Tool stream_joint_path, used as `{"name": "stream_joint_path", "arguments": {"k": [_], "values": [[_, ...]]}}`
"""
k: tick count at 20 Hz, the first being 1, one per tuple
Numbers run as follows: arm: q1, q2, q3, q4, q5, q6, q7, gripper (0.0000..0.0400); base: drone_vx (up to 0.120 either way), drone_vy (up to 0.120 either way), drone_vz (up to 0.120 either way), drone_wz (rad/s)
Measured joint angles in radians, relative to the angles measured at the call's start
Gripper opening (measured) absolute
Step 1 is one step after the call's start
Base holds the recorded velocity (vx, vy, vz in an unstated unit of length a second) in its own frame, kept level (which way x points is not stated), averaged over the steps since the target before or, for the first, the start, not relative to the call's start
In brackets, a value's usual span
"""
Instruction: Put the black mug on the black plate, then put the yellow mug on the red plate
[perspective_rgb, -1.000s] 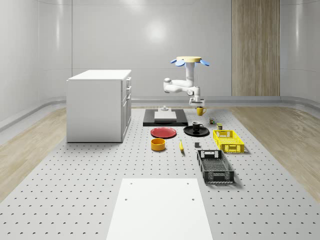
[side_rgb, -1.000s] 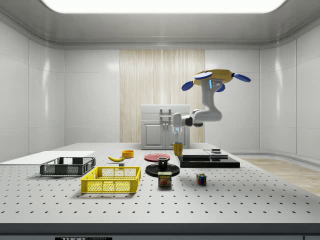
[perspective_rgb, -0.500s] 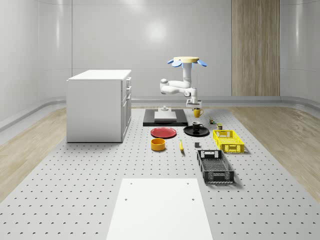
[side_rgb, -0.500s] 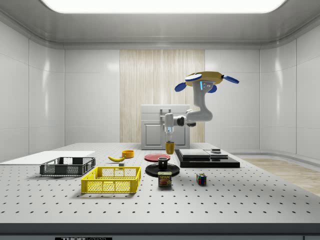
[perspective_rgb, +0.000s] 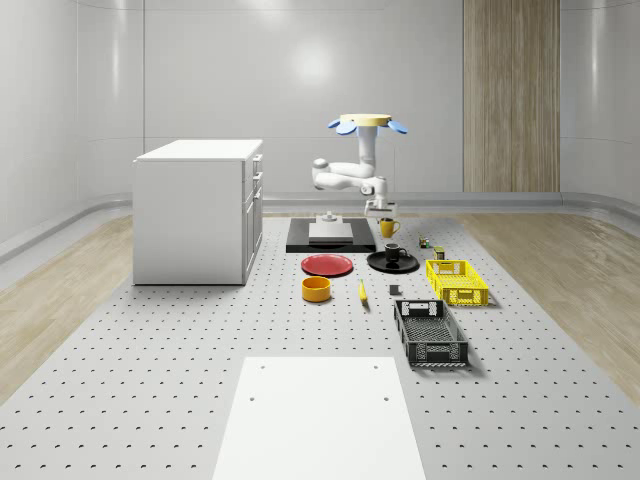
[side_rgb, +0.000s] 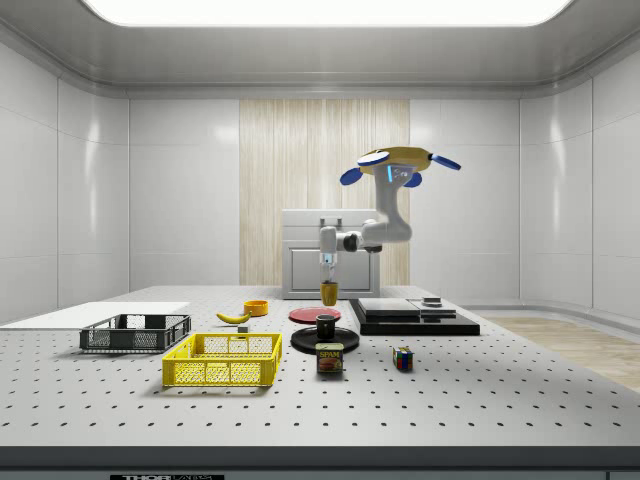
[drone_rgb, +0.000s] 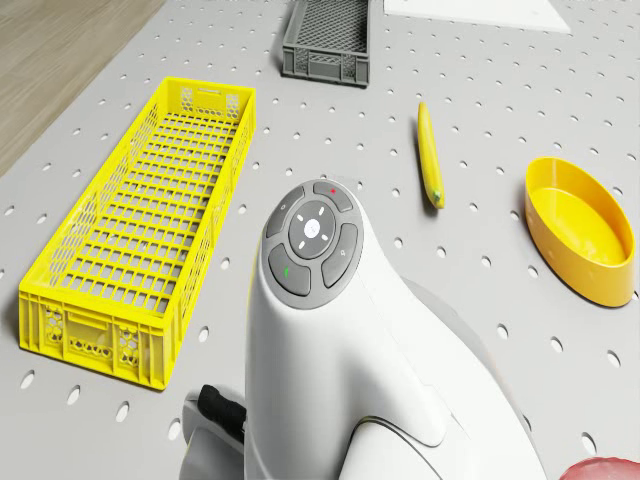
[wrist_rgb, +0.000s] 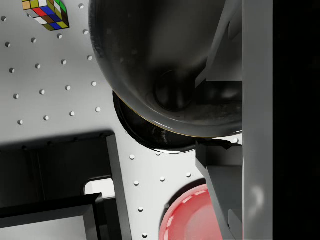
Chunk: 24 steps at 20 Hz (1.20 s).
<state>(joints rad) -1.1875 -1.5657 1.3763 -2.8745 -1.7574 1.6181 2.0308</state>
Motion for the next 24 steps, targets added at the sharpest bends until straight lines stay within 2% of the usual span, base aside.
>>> {"name": "stream_joint_path", "arguments": {"k": [24], "values": [[0.000,0.000,0.000,0.000,0.000,0.000,0.000,0.0099,0.000,-0.120,0.000,0.000]]}}
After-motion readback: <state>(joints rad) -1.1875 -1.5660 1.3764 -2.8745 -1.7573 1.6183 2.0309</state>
